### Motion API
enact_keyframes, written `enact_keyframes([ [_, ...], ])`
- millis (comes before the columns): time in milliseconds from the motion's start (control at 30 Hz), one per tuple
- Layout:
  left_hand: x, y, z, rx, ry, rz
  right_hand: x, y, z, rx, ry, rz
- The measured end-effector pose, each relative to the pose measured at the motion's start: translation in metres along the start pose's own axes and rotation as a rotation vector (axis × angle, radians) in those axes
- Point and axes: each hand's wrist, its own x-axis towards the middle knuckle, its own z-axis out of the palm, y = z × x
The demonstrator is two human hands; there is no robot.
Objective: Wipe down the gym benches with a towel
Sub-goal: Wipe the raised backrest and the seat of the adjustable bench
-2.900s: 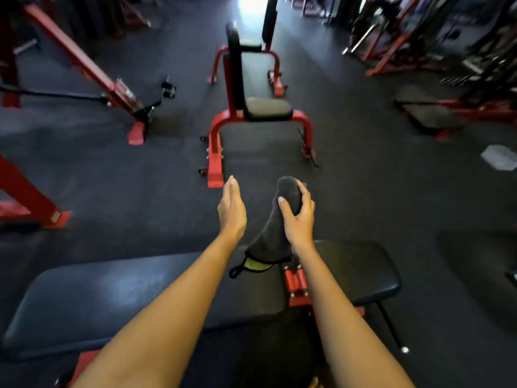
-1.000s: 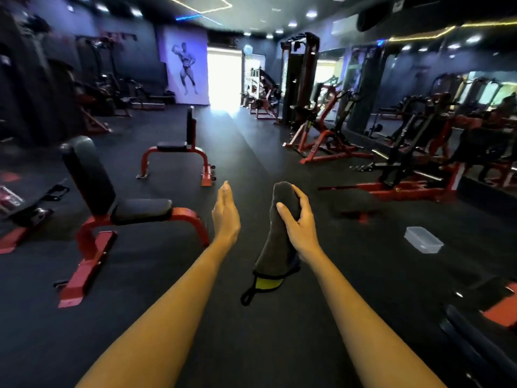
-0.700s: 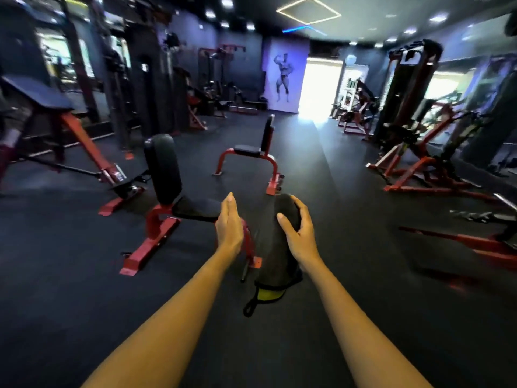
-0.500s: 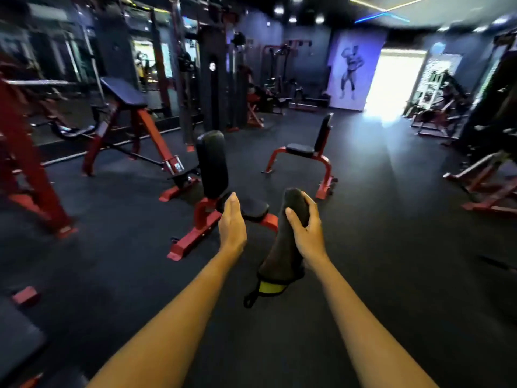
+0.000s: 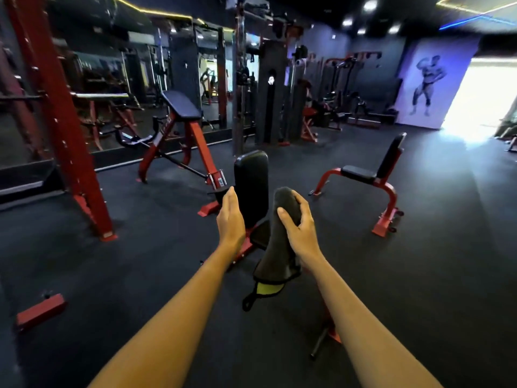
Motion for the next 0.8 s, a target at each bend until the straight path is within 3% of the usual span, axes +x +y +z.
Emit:
enact_keyframes([
  [800,0.425,-0.139,0.130,0.111,0.107,-0.041,0.424,0.223,0.116,-0.043,-0.172,-0.020],
])
